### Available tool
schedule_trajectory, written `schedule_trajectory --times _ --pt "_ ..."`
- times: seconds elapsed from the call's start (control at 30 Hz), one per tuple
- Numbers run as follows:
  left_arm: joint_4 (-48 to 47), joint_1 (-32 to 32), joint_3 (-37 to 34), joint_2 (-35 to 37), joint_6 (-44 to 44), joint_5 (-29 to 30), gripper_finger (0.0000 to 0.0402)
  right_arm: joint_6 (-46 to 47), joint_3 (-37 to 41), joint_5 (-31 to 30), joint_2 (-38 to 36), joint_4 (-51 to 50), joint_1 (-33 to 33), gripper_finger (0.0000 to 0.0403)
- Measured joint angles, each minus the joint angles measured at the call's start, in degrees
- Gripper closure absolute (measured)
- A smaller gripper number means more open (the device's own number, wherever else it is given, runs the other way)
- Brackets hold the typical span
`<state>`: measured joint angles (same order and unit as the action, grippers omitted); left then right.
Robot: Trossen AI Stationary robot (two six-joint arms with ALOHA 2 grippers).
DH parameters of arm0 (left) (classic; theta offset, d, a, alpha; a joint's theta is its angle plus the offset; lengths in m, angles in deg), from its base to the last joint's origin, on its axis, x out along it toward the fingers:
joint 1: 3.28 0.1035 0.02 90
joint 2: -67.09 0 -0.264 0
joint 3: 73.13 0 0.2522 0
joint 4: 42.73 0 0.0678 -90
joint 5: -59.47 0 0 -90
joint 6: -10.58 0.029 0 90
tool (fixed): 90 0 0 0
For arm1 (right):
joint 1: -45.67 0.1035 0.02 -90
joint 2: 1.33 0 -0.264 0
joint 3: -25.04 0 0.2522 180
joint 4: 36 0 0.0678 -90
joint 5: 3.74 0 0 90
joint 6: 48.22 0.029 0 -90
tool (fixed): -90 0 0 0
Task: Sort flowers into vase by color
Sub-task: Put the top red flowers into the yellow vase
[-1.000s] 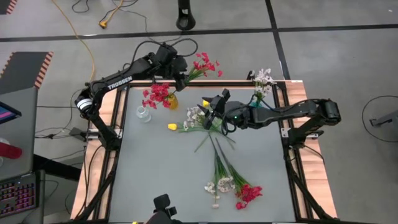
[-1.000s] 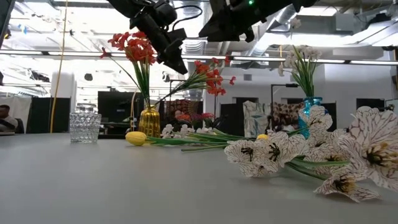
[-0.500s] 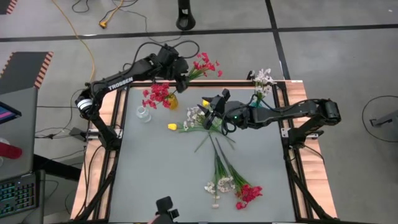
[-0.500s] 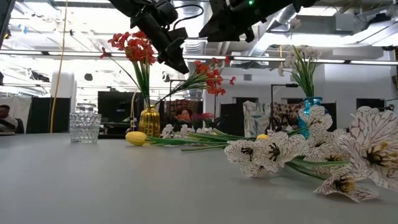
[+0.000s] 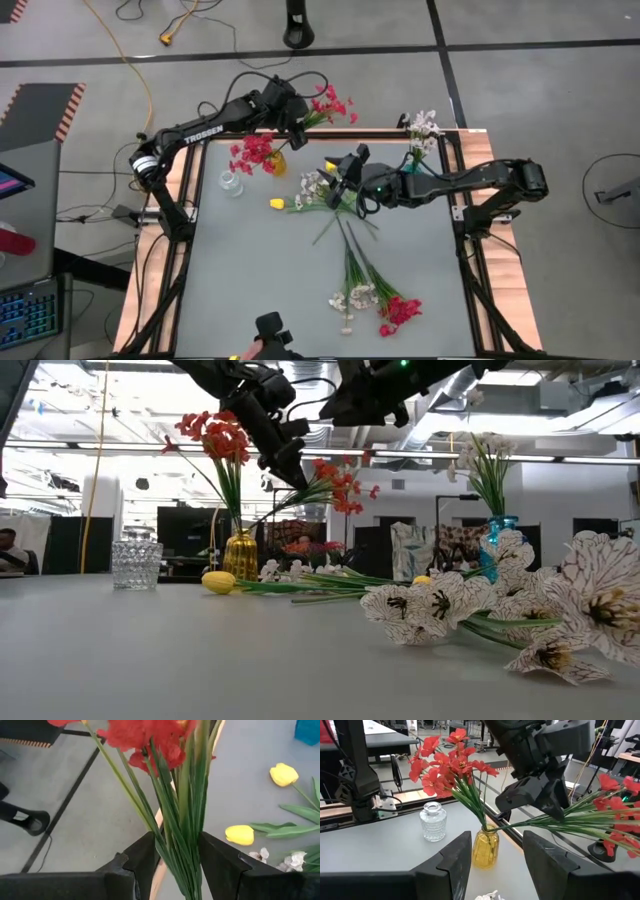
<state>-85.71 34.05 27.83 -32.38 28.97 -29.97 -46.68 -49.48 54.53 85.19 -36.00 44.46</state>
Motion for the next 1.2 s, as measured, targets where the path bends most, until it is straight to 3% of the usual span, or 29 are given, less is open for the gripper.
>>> schedule_trajectory --times 0.53,1.2 --pt "-0.4 0.0 0.0 -0.1 0.2 -0.1 0.0270 0.0 0.0 0.2 0.0 0.0 0.1 0.0200" --pt "-0.4 0.0 0.0 -0.1 0.5 -0.1 0.0393 0.0 0.0 0.2 0.0 0.0 0.1 0.0200"
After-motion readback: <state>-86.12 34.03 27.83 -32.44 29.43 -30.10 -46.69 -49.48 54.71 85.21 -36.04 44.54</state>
